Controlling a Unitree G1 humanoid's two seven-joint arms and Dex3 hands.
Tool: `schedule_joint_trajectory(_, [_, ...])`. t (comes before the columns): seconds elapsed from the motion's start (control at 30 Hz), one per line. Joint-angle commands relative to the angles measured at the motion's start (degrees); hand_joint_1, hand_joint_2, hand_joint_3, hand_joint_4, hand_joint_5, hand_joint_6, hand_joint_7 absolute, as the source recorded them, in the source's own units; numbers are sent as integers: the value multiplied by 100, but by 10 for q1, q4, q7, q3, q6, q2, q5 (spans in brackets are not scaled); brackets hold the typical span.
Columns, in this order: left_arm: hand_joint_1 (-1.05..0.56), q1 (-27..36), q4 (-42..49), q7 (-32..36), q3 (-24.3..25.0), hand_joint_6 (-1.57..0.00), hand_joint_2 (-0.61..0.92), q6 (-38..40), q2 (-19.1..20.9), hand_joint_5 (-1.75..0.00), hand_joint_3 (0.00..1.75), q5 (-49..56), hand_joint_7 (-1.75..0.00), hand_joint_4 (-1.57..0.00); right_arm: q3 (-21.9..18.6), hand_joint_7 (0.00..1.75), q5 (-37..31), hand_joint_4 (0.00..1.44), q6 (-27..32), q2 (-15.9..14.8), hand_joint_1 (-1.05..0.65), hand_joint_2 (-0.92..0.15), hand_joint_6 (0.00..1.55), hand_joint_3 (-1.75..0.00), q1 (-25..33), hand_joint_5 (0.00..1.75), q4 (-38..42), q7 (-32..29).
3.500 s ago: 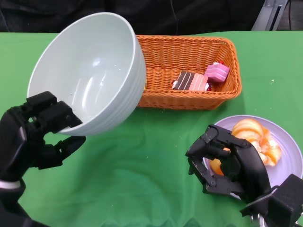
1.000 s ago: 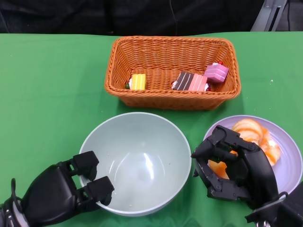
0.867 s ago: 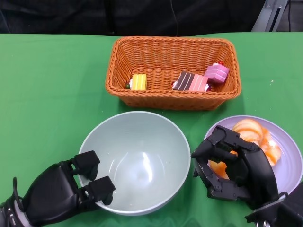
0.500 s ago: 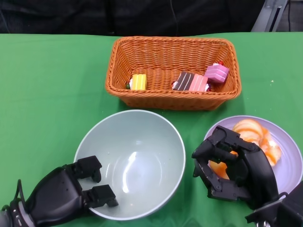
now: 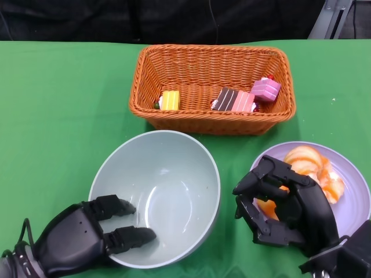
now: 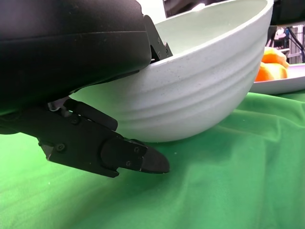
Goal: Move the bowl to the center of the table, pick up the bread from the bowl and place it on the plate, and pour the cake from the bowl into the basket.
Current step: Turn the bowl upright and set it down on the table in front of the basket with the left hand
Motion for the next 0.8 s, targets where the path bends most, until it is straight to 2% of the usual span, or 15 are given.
schedule_joint_trajectory(0.03, [-69, 9, -5, 29, 5, -52, 92, 7, 14, -7, 26, -3, 0, -47, -4, 119, 10, 74, -11, -2, -5, -53, 69, -100, -5, 163, 10, 3])
schedule_joint_trajectory(0.2, [-81, 11, -18, 48, 19, -37, 92, 10, 15, 0, 31, -15, 0, -35, -5, 119, 8, 73, -11, -4, -6, -52, 69, -100, -9, 162, 18, 6])
schedule_joint_trajectory(0.43, [-93, 7, -38, 51, 39, -27, 92, -16, 27, 0, 39, -31, 0, -26, -5, 118, 7, 74, -17, -2, -6, -53, 69, -97, -12, 162, 27, 5])
schedule_joint_trajectory(0.6, [-99, 4, -62, 53, 47, -26, 92, -47, 48, -1, 51, -26, 0, -28, -6, 118, 3, 74, -25, -2, -7, -52, 70, -97, -16, 161, 36, 1])
schedule_joint_trajectory(0.73, [-103, 8, -77, 40, 53, -25, 92, -72, 64, 0, 52, -31, 0, -27, -6, 118, 2, 74, -27, -1, -6, -53, 69, -96, -18, 160, 38, -1])
schedule_joint_trajectory(0.8, [-104, 11, -86, 27, 57, -20, 92, -103, 78, 0, 54, -38, 0, -20, -6, 118, 1, 74, -25, 0, -6, -54, 70, -95, -17, 161, 36, -4])
